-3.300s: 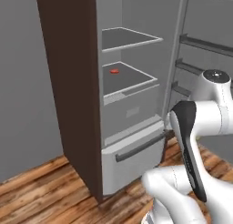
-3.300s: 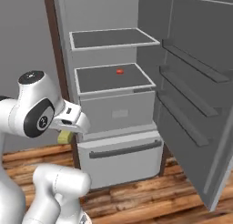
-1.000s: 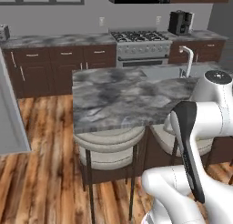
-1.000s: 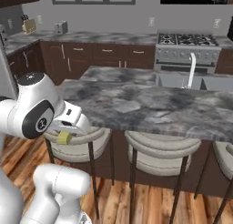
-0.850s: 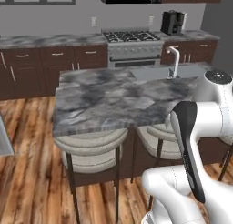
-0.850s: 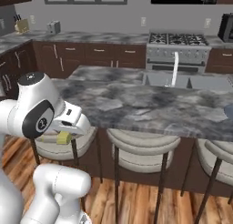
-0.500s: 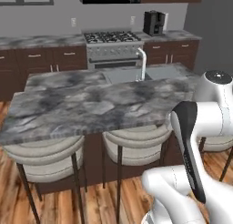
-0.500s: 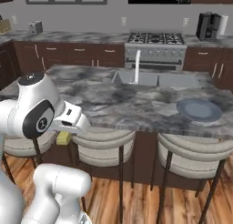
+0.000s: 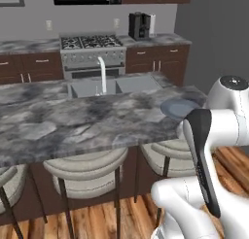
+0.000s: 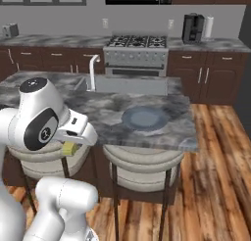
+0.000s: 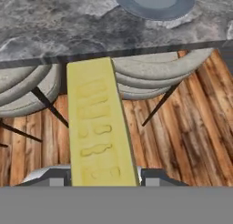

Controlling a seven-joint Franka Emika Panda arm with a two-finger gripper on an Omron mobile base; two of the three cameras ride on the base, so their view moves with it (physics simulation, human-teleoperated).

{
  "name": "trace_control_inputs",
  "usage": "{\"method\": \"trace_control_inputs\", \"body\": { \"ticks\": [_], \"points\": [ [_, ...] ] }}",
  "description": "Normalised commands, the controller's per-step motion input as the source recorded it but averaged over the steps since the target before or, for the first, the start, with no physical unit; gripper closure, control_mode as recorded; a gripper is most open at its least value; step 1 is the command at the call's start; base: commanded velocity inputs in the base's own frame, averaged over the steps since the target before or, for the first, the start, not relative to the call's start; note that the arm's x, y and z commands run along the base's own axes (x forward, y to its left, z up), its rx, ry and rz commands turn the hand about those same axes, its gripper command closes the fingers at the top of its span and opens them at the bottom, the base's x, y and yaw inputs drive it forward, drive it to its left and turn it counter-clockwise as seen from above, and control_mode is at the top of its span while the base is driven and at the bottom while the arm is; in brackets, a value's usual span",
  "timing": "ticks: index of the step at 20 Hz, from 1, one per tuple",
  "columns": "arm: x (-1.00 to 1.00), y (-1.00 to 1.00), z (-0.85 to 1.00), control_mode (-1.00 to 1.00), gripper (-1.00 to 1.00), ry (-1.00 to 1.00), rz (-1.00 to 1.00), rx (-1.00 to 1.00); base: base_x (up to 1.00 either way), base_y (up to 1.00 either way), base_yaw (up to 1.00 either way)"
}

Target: Retrieve the butter from the fridge and place it on a plate on the dining table. Then retrieve the butter knife by the fridge and place it near the plate.

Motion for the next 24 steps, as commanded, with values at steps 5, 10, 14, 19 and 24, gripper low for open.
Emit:
{"method": "trace_control_inputs", "body": {
  "ticks": [5,10,14,19,24],
  "points": [
    [0.00,0.00,0.00,1.00,1.00,0.00,0.00,0.00,0.63,-0.96,0.00],
    [0.00,0.00,0.00,1.00,1.00,0.00,0.00,0.00,0.29,-0.26,0.00],
    [0.00,0.00,0.00,1.00,1.00,0.00,0.00,0.00,0.26,0.00,0.00],
    [0.00,0.00,0.00,1.00,1.00,0.00,0.00,0.00,0.51,0.00,0.00],
    [0.00,0.00,0.00,1.00,1.00,0.00,0.00,0.00,0.65,0.01,0.00]
  ]
}}
